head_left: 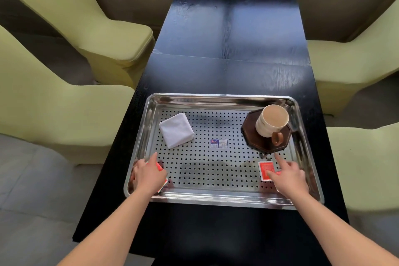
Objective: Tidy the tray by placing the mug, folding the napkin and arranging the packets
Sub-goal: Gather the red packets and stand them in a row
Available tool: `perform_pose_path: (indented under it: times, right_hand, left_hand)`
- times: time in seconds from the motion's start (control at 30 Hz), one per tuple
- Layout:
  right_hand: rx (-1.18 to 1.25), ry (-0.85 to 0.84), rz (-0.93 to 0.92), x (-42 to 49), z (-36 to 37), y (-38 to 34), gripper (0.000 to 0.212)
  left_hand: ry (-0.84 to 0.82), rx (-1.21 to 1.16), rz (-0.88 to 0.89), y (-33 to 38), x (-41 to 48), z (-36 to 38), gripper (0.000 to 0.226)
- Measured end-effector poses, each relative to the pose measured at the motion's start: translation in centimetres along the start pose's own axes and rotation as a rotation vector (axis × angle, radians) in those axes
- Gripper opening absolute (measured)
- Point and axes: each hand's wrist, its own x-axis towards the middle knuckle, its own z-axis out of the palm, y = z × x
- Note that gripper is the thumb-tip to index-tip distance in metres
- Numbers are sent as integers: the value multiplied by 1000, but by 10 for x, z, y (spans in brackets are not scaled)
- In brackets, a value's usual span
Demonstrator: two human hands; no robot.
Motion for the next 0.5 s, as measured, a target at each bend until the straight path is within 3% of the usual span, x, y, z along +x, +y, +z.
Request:
perform_pose_path:
  times: [0.13,0.23,0.5]
  right_hand:
    - [-153,-21,-27,3,10,-12,71]
    - [-133,1,-84,-5,24,-24,66]
    - [-176,-28,-388,-25,62,-63,46]
  left_hand:
    - [-59,170,-7,4,2,16,67]
    - [-38,195,41,12,-6,29,59]
    - [-52,219,261,60,-32,70,46]
